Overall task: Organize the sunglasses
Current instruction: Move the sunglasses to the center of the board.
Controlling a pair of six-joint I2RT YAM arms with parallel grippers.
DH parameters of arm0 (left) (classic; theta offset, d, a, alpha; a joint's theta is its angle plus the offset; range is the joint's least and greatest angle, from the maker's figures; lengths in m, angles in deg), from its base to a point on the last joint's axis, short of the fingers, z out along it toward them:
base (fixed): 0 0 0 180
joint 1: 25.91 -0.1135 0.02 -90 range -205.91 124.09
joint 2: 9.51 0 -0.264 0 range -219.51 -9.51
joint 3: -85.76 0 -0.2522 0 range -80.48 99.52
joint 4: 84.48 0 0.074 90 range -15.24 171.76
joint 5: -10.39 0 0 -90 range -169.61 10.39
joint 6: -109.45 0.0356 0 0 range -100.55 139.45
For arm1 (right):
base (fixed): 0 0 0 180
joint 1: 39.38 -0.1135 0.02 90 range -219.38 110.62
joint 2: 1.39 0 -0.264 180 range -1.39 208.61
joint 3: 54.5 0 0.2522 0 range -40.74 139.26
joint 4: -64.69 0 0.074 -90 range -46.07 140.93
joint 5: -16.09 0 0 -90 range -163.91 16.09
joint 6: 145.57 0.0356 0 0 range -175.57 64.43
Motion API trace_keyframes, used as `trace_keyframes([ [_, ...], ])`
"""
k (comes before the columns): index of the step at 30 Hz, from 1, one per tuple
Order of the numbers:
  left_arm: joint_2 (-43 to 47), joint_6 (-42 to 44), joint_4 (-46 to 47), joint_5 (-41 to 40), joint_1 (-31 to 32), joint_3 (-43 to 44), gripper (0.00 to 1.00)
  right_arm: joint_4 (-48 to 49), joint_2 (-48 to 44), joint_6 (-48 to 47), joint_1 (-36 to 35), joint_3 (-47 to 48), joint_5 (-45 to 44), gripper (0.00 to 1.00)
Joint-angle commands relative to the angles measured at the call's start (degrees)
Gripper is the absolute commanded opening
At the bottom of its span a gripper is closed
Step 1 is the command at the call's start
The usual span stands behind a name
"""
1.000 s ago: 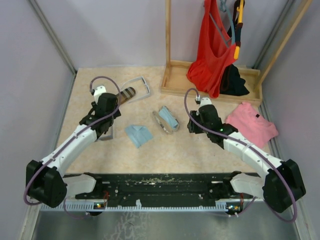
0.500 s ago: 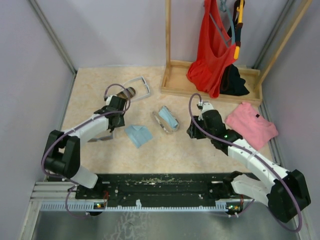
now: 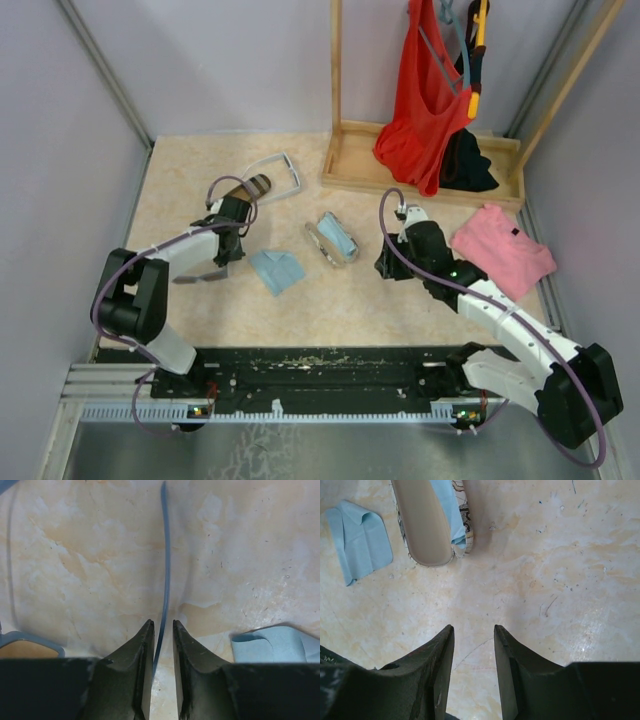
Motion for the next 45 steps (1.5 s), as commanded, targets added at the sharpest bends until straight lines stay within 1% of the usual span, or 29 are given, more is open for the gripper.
trace_keyframes([
  [1, 0.8, -1.2, -0.6, 0.6, -0.3, 0.0, 0.24, 1.1, -1.7, -0.8, -0.3, 0.5, 0.1, 0.38],
  [6, 2.0, -4.0, -2.0, 2.0, -0.3, 0.5, 0.11, 0.9, -2.3, -0.8, -0.3, -0.1, -0.3, 0.39],
  [12, 3.9, -11.8, -4.4, 6.4, -0.2, 0.9, 0.01, 0.3, -3.2, -0.8, -0.3, -0.5, -0.9, 0.39],
  [13, 4.6, -13.2, -4.5, 7.5, -0.2, 0.8, 0.01, 0.1, -3.5, -0.8, -0.3, -0.6, -1.1, 0.39],
  [16, 7.0, -19.3, -5.0, 9.7, 0.6, 0.3, 0.01, -0.3, -3.9, -0.7, -0.3, -0.6, -1.4, 0.39],
  [18, 9.2, -25.1, -6.4, 9.3, 2.0, -0.1, 0.01, -0.4, -4.2, -0.6, -0.3, -0.5, -1.6, 0.39],
  [23, 14.4, -40.5, -8.6, 6.3, 8.7, -0.9, 0.01, -0.9, -4.4, -0.2, -0.3, -0.6, -1.7, 0.39],
  [25, 15.0, -47.9, -11.5, 4.0, 12.7, 0.0, 0.01, -1.1, -4.6, 0.0, -0.3, -0.6, -1.9, 0.39],
  [27, 13.9, -55.0, -14.2, 2.3, 15.7, 1.8, 0.01, -1.2, -4.8, 0.1, -0.3, -0.8, -2.1, 0.39],
  [29, 10.8, -62.7, -19.7, 0.9, 17.9, 4.8, 0.01, -1.3, -5.1, 0.2, -0.3, -0.9, -2.2, 0.39],
  [31, 5.9, -68.0, -26.5, 0.7, 18.7, 9.0, 0.01, -1.6, -5.4, 0.3, -0.3, -0.9, -2.2, 0.39],
  [33, 0.1, -71.4, -31.5, 1.9, 19.0, 15.0, 0.01, -1.8, -5.6, 0.3, -0.3, -0.9, -2.1, 0.39],
  [36, -8.0, -70.8, -33.8, 5.4, 19.0, 21.3, 0.01, -2.4, -6.0, 0.4, -0.3, -0.9, -2.3, 0.39],
  [40, -13.6, -68.6, -30.5, 8.1, 19.4, 24.7, 0.01, -3.5, -7.0, 0.4, -0.3, -0.8, -2.7, 0.39],
  [41, -14.2, -68.6, -30.3, 7.7, 19.7, 25.3, 0.03, -3.8, -7.4, 0.3, -0.3, -0.8, -2.9, 0.39],
  [42, -14.6, -68.8, -30.4, 7.0, 19.9, 25.9, 0.08, -4.1, -7.6, 0.3, -0.3, -0.8, -3.1, 0.39],
  [43, -14.7, -68.7, -30.4, 6.3, 20.2, 26.3, 0.15, -4.3, -7.8, 0.3, -0.3, -0.9, -3.2, 0.39],
  [45, -14.3, -68.7, -30.6, 4.6, 20.6, 27.0, 0.26, -4.4, -8.2, 0.2, -0.3, -1.2, -3.2, 0.39],
])
